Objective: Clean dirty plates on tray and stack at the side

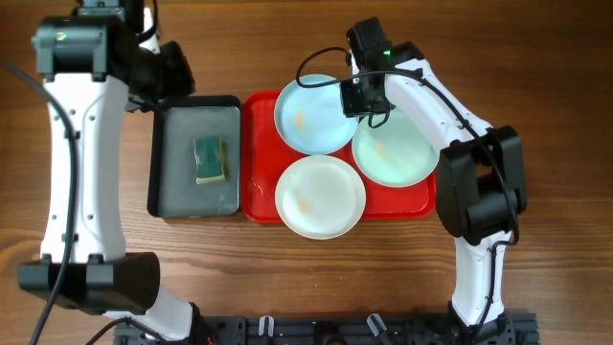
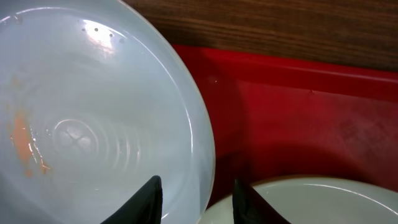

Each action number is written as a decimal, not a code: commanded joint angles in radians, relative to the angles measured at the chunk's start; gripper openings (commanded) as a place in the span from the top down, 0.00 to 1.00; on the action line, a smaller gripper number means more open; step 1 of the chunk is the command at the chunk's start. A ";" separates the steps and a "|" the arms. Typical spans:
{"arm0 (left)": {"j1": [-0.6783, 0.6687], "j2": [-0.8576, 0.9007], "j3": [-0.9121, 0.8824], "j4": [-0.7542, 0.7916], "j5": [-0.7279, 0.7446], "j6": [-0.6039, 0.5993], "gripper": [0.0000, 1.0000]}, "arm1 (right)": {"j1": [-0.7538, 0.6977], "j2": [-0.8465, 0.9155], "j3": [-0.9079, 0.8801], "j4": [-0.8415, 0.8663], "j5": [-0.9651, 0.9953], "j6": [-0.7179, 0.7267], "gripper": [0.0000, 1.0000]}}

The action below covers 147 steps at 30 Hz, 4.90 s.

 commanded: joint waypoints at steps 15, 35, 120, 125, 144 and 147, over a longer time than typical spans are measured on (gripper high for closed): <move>0.000 0.008 -0.293 0.200 -0.018 -0.003 0.58 | 0.006 0.010 -0.054 0.126 0.018 -0.003 0.83; 0.000 0.008 -0.293 0.191 -0.018 -0.003 0.62 | 0.006 0.046 -0.054 0.123 0.091 -0.003 0.96; -0.006 0.075 -0.897 0.768 -0.059 0.208 0.67 | 0.005 0.046 -0.054 0.121 0.091 -0.003 0.96; -0.006 0.077 -0.897 0.763 -0.066 0.208 0.71 | 0.005 0.046 -0.054 0.121 0.092 -0.003 0.96; -0.006 0.129 -0.897 0.760 -0.082 0.208 0.67 | 0.005 0.046 -0.054 0.120 0.091 -0.003 0.96; -0.006 0.140 -0.897 0.761 -0.085 0.208 0.70 | 0.005 0.046 -0.054 0.120 0.092 -0.003 0.96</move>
